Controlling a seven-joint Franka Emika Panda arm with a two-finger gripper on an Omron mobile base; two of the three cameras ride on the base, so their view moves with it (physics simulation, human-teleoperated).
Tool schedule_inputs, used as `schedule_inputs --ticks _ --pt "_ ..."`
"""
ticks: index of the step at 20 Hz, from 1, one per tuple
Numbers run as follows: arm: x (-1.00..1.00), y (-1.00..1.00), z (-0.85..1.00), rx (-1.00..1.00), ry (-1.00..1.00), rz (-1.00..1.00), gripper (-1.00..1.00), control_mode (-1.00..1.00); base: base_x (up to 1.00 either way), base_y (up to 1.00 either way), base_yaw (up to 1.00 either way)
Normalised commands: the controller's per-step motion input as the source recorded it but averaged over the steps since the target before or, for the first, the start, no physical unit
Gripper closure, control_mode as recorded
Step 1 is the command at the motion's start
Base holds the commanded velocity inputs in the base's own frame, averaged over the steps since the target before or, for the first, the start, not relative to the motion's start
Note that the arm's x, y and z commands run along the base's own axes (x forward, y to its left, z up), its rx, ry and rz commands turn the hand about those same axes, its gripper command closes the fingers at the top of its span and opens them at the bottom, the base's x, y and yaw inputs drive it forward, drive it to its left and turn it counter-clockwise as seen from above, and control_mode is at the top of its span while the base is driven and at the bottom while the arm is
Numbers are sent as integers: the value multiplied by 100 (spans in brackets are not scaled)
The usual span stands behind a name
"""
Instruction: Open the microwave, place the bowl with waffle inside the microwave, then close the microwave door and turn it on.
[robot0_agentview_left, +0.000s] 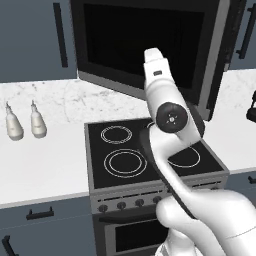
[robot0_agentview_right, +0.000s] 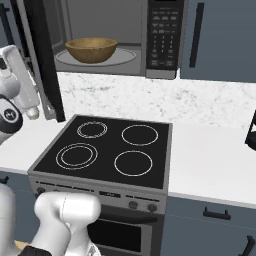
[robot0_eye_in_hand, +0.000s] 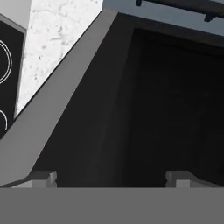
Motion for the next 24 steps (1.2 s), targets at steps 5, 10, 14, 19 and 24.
schedule_inputs --ticks 5,10,14,19,24 --pt "95 -80 14 10 0 -7 -100 -100 0 0 0" --pt "78 -63 7 8 0 0 -100 -100 0 0 0" --pt "61 -51 7 9 0 0 -100 -100 0 0 0" --pt "8 -41 25 27 3 1 -100 -100 0 0 0" --pt "34 -37 20 26 9 0 -100 -100 0 0 0"
